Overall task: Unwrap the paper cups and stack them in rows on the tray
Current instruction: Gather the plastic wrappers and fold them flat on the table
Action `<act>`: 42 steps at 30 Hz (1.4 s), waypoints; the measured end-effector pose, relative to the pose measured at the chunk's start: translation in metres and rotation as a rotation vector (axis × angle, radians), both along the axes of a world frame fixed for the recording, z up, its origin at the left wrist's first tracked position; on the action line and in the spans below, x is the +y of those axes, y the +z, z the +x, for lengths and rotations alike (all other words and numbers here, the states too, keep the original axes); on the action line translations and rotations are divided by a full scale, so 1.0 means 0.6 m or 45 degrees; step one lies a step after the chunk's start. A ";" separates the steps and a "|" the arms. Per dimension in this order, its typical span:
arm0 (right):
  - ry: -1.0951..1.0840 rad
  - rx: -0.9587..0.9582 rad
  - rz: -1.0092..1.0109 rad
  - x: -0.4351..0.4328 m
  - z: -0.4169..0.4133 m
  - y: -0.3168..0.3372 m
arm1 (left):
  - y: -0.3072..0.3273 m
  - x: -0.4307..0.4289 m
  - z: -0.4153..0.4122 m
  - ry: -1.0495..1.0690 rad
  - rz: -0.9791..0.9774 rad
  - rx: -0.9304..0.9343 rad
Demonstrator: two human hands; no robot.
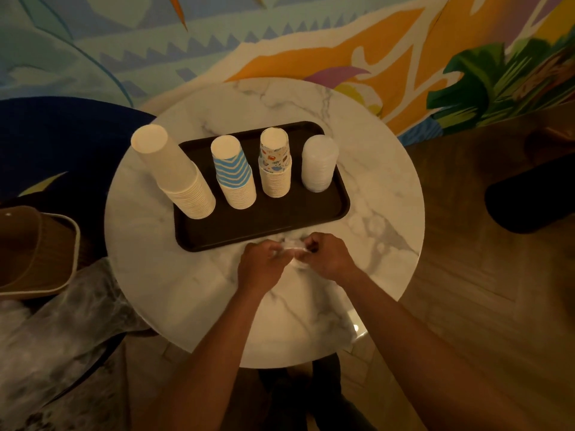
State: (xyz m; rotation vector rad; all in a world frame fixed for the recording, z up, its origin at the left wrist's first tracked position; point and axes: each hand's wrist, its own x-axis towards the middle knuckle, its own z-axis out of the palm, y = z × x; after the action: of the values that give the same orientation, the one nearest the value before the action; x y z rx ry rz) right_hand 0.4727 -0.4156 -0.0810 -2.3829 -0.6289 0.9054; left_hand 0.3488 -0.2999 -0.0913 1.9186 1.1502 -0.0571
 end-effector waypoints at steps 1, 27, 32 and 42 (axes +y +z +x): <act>0.005 0.014 0.002 -0.004 -0.001 0.003 | 0.003 0.000 -0.003 0.025 -0.050 -0.040; -0.317 0.743 0.629 -0.341 0.210 0.090 | 0.114 -0.259 0.213 -0.176 -0.497 -0.385; -0.297 0.652 0.476 -0.469 0.310 0.040 | 0.076 -0.402 0.311 -0.244 -0.248 -0.227; -0.405 0.650 0.222 -0.598 0.420 -0.140 | -0.138 -0.577 0.434 0.200 -0.747 -0.043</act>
State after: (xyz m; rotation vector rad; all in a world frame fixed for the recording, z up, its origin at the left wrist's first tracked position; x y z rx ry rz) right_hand 0.7247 -0.7742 -0.1651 -1.9114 -0.1191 1.1926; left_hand 0.6090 -0.6462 -0.1739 1.3056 1.1065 -0.2478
